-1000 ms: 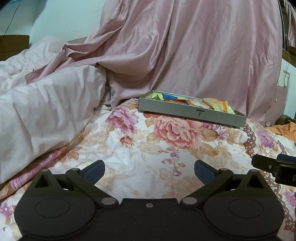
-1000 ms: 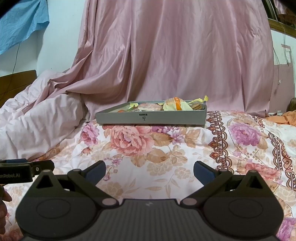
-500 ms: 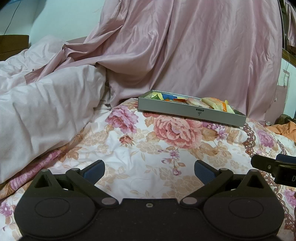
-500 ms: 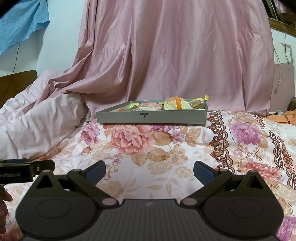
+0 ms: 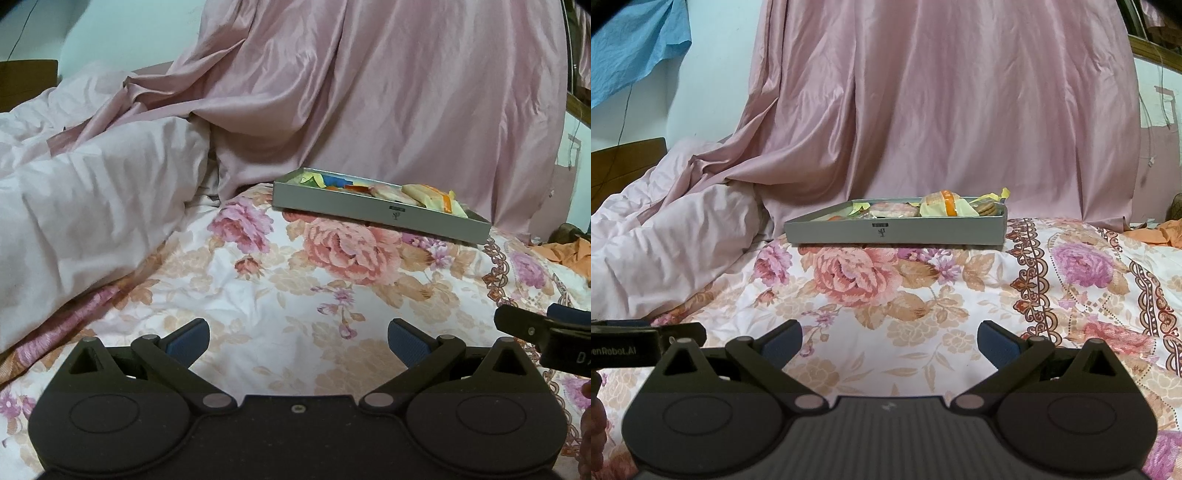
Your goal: Organize snacks
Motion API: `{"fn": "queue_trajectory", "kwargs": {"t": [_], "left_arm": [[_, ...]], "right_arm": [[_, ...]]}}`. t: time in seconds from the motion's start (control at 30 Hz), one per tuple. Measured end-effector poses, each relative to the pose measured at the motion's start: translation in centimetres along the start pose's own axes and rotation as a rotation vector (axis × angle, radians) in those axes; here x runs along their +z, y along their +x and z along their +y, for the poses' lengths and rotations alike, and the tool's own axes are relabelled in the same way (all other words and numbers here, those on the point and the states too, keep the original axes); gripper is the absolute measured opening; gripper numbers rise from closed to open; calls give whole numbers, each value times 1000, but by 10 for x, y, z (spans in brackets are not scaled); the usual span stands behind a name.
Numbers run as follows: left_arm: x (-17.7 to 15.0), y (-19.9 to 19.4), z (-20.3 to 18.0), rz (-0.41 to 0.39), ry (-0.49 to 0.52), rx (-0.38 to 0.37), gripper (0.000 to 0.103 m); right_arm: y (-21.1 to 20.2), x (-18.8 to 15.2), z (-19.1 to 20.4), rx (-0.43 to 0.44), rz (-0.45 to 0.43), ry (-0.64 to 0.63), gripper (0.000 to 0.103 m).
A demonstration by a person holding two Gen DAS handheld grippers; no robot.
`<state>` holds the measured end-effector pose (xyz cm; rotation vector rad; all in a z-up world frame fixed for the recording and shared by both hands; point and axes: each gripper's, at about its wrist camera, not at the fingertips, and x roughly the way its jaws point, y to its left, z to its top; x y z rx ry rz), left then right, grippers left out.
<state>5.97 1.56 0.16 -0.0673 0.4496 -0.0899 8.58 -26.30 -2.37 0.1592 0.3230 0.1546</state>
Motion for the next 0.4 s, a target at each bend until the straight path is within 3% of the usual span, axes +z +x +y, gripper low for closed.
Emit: {"fn": "queue_trajectory", "kwargs": {"t": [0.4], "left_arm": [[1,0,-2,0,11,13,102]], "right_arm": [[0,-1,1,5,3,-3,103]]}}
